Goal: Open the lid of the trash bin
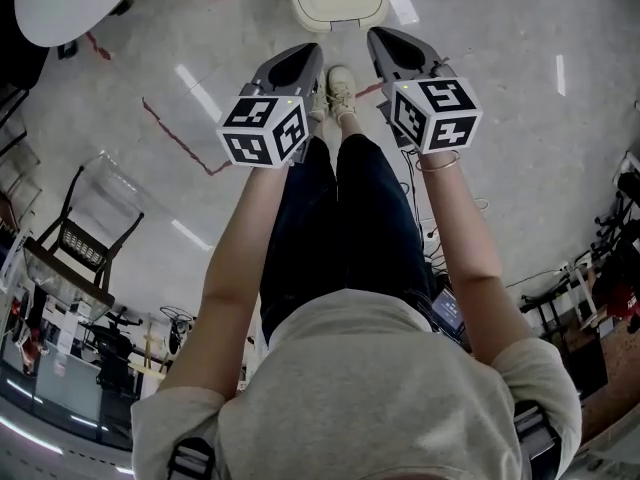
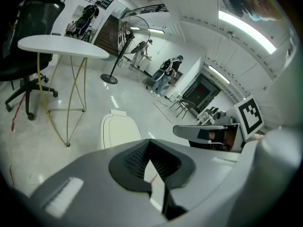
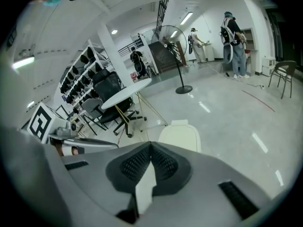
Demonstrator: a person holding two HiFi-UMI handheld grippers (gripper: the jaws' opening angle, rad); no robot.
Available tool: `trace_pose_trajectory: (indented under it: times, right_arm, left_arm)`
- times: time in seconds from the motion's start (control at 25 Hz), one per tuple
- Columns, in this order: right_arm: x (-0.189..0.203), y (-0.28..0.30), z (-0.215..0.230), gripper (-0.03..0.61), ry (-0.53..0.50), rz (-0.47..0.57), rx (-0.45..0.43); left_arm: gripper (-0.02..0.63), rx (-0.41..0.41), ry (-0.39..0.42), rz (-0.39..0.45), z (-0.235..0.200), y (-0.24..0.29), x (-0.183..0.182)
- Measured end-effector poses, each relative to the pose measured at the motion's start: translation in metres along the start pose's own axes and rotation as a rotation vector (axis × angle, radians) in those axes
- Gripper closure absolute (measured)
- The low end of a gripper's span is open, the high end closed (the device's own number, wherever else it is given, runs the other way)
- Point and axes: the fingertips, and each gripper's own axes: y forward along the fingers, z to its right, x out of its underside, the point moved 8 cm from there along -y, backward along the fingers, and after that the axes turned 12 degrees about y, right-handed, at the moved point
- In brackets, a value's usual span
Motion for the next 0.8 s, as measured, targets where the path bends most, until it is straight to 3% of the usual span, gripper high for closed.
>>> trace_pose_trajectory:
  times: [0.16, 0.6, 0.8]
  right_arm:
    - [0.018, 0.023, 0.011, 0.571, -0.037, -0.04, 0.018]
    - [0.097, 0.077, 0.045, 0.571, 0.028, -0.146, 0.025]
    - [0.119, 0.105, 0.058, 0.572, -0.015, -0.17, 0.033]
  left_arm:
    - [0.604, 0.006, -0.012, -0.026, -0.008, 0.016, 0.023]
    - [0.604, -0.005, -0.049, -0.08, -0.037, 0.056, 0.085]
    - [0.604, -0.007, -0.05, -0.09, -0.047, 0.078, 0.106]
